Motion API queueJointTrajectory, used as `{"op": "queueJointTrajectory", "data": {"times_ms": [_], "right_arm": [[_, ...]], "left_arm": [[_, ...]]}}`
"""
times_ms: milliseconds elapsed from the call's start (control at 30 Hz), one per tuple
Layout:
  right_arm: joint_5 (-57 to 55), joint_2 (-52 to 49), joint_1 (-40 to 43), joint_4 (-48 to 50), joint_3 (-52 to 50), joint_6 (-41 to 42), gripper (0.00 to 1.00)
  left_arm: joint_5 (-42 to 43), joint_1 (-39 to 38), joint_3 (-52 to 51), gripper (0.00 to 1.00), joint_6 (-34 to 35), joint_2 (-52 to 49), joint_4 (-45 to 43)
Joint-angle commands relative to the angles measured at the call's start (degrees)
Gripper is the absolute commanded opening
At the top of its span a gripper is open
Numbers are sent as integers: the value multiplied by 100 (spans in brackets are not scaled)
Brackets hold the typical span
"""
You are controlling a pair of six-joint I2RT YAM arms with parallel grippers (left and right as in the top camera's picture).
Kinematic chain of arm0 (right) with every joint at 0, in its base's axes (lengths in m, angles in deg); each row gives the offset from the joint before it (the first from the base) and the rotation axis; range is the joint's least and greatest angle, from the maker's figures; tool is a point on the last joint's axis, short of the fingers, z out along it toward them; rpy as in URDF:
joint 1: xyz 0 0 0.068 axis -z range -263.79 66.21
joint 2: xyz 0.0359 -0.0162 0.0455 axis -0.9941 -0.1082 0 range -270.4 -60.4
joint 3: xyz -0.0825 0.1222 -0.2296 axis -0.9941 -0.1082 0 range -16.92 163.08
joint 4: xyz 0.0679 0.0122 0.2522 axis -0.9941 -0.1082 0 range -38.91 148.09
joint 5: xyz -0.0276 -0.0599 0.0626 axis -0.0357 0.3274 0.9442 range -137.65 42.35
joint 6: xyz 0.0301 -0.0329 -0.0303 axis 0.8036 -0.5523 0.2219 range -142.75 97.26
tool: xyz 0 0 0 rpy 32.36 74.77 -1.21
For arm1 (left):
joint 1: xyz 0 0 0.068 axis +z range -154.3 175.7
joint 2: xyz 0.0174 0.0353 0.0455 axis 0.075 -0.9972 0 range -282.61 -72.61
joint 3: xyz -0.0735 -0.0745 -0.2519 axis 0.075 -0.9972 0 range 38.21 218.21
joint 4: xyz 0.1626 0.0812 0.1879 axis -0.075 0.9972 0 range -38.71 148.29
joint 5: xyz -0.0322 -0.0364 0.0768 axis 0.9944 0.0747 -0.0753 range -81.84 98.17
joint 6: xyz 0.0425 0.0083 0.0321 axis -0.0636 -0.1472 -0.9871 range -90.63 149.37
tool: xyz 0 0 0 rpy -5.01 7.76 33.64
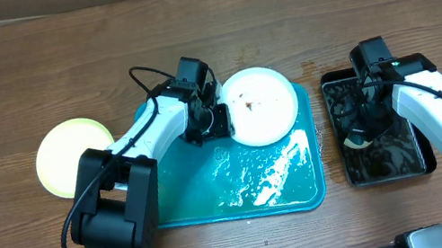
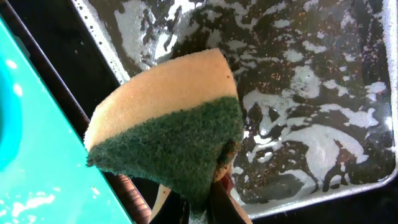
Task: Clean dirty plates on tray and stack at the side
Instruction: 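Grip the dirty white plate rim with left gripper and pull it to tray center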
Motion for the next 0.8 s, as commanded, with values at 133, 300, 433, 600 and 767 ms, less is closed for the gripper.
{"op": "queueJointTrajectory", "data": {"times_ms": [133, 300, 433, 600, 767], "right_arm": [[-74, 144, 24, 13, 144, 2, 4], [-72, 144, 24, 42, 144, 2, 4], [149, 144, 7, 168, 144, -164, 4], [2009, 144, -122, 562, 144, -1226, 4], [2857, 142, -612, 1158, 144, -1064, 4]], "left_arm": [[-195, 52, 37, 14, 129, -155, 446], [-507, 219, 37, 8, 74, -125, 828], [-538, 299, 39, 7, -667, -48, 1047], [-533, 315, 39, 8, -855, -28, 1156], [-476, 201, 39, 4, -850, -28, 1152]]}}
